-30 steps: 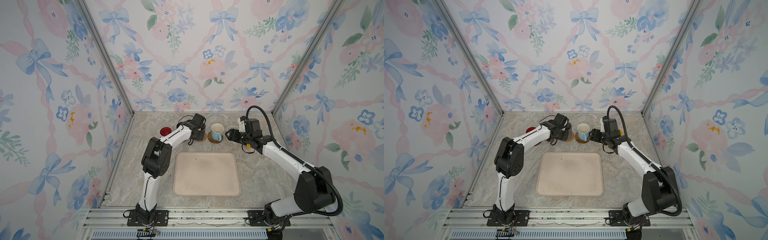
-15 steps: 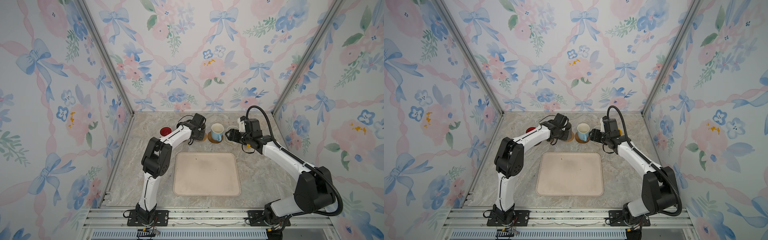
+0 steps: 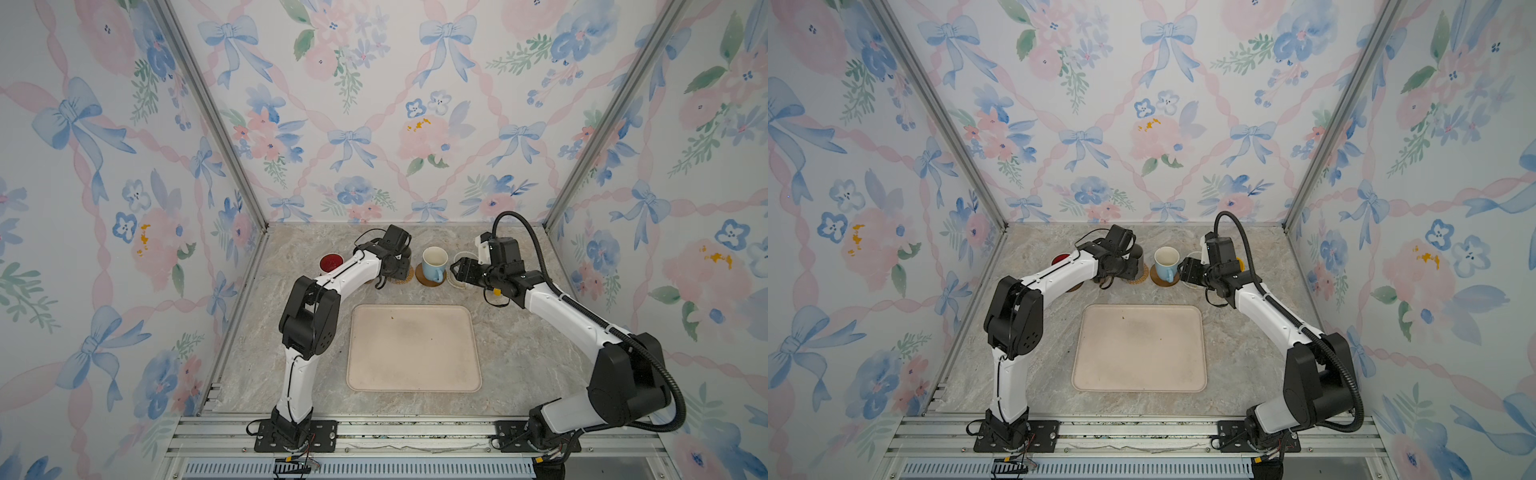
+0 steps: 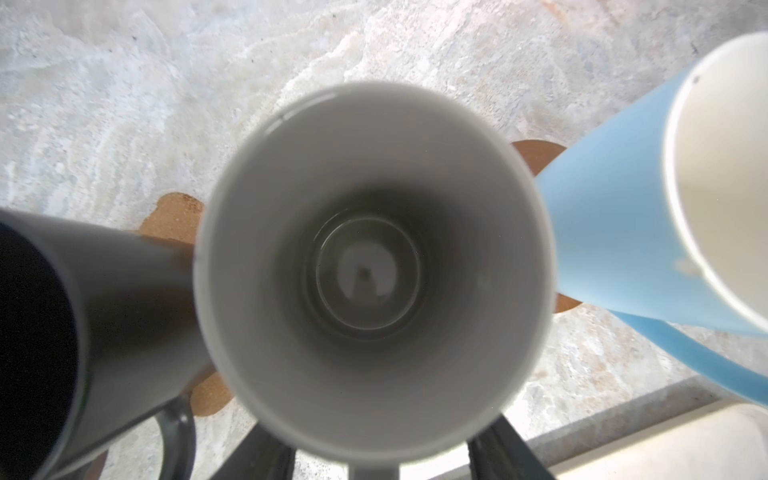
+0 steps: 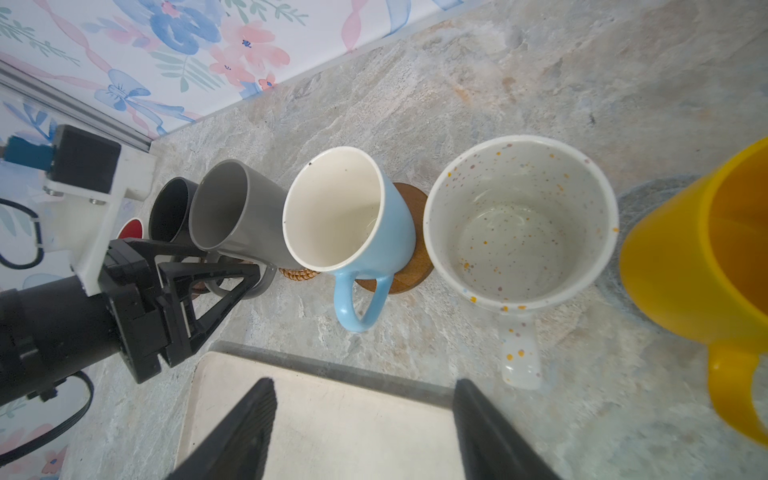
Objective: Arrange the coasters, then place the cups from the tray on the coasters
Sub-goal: 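Open the left gripper and raise it off the grey mug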
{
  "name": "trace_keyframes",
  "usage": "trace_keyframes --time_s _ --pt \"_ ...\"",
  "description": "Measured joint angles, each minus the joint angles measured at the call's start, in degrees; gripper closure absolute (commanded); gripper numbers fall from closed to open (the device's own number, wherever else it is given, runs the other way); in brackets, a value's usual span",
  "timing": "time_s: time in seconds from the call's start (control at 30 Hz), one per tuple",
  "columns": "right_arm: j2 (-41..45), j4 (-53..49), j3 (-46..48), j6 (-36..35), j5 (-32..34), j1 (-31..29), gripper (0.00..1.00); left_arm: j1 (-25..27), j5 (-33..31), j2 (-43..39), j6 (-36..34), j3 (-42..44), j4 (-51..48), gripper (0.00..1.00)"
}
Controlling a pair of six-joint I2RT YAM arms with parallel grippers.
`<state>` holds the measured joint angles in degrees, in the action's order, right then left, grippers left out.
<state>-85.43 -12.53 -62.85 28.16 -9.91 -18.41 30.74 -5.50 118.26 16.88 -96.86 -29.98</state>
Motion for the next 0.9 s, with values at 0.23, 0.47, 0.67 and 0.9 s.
trace_keyframes --time_s 0.23,0.47,0.67,0.9 --pt "0.0 1.01 0.28 0.2 -0.37 0.0 0.26 0.98 -0.22 -2.95 -0.42 0.33 0.09 0.28" --pt "0.39 1.9 1.27 0.2 -0.44 0.0 0.24 2.51 -0.48 -6.1 -0.44 1.01 0.11 0.25" --pt "2.58 2.78 2.29 0.15 -0.46 0.0 0.22 3.89 -1.75 -10.69 -1.14 2.45 0.17 0.23" --pt "4.92 3.34 3.45 -0.11 -0.83 0.0 0.17 5.14 -2.36 -17.7 -1.95 7.26 2.56 0.21"
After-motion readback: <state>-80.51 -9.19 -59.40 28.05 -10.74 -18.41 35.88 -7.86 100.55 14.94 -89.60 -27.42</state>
